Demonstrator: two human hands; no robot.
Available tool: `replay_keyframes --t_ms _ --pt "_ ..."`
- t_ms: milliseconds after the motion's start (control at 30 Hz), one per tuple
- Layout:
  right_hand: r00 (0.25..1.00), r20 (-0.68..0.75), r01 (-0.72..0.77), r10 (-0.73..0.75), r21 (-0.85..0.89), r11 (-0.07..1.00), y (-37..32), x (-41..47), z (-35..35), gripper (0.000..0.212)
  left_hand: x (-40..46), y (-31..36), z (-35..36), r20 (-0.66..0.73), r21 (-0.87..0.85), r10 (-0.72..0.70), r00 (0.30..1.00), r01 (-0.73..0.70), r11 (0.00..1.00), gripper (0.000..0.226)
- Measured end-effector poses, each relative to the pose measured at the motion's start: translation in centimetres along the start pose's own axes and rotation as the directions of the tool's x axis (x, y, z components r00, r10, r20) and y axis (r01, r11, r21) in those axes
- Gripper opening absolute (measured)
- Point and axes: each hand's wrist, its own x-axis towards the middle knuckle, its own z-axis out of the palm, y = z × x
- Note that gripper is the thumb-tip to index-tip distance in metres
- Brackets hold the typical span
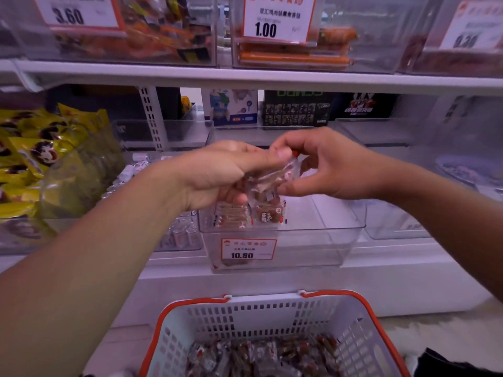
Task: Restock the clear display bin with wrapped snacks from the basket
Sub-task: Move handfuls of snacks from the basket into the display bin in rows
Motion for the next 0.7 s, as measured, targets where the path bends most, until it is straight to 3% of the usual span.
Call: replay_keyframes --t_ms 100,200,367,467,533,700 --pt "0.999 -0.037 -0.034 0.037 0.081 0.996 1.6 0.7 -0.1 0.033 1.6 -0.5 -0.6 -0.121 -0.057 -0.007 0.993 0.000 0.998 0.043" --pt "0.996 0.004 -0.094 0.094 0.078 0.993 2.7 0.9 0.4 0.033 2.6 -1.7 0.2 -0.219 0.029 -0.033 0.975 0.040 0.999 0.029" --pt "0.969 0.070 -0.223 0.235 -0.146 0.964 4.2 1.1 1.3 0.022 3.3 -3.3 1.1 -0.273 0.039 -0.116 0.955 0.131 0.991 0.029" --pt "0.949 0.061 -0.263 0.311 -0.395 0.880 5.2 1.2 1.8 0.025 3.8 -4.1 0.7 -0.402 0.356 -0.005 0.916 0.161 0.921 0.018" --pt "0.931 0.095 -0.249 0.353 -0.543 0.802 5.9 1.2 2.6 0.030 4.0 -4.8 0.8 -0.384 0.556 0.095 0.918 0.148 0.818 0.015" --pt "0.930 0.107 -0.200 0.352 -0.657 0.727 7.1 2.0 4.7 0.034 3.9 -6.5 1.6 -0.305 0.762 0.132 0.943 0.159 0.628 0.019"
